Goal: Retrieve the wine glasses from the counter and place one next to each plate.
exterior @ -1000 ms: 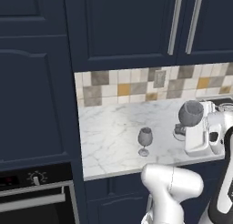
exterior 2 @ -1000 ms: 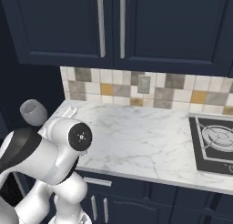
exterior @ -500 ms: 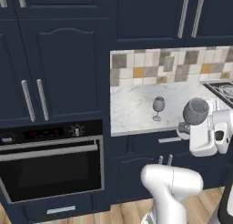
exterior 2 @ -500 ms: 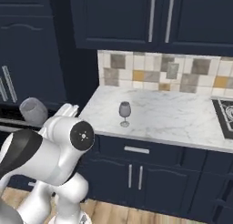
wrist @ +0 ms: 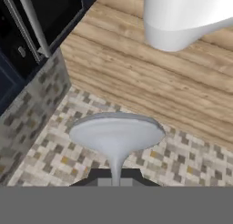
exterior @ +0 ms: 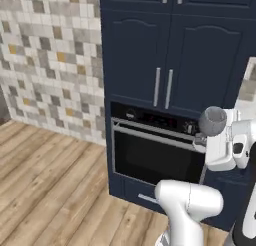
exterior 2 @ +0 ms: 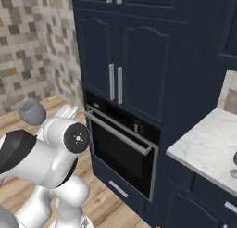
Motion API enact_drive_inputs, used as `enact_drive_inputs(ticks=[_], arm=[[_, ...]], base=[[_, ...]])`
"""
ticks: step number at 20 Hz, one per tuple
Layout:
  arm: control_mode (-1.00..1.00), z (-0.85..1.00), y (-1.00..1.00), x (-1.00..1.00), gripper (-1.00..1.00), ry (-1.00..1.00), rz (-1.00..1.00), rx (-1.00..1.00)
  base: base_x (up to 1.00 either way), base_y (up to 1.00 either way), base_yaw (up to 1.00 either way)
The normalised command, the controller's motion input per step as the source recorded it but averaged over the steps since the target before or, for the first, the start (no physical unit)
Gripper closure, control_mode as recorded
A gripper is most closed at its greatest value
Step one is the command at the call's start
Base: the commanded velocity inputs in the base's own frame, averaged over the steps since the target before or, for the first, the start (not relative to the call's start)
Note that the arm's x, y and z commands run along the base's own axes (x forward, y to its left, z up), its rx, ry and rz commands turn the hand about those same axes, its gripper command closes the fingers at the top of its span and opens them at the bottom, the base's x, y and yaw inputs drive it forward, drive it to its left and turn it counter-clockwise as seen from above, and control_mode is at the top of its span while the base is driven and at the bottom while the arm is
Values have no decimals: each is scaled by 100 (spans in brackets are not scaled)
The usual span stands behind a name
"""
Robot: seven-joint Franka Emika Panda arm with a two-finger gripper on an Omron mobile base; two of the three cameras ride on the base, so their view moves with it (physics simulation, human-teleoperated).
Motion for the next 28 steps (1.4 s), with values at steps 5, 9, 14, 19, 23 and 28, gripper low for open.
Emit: enact_drive_inputs(ticks=[5,9,14,19,23,28], arm=[[100,0,0,0,100,0,0,0],[100,0,0,0,100,0,0,0],[100,0,0,0,100,0,0,0],[100,0,0,0,100,0,0,0],[100,0,0,0,100,0,0,0],[100,0,0,0,100,0,0,0]], base=[[0,23,100],[0,3,100],[0,0,100],[0,0,100],[0,0,100],[0,0,100]])
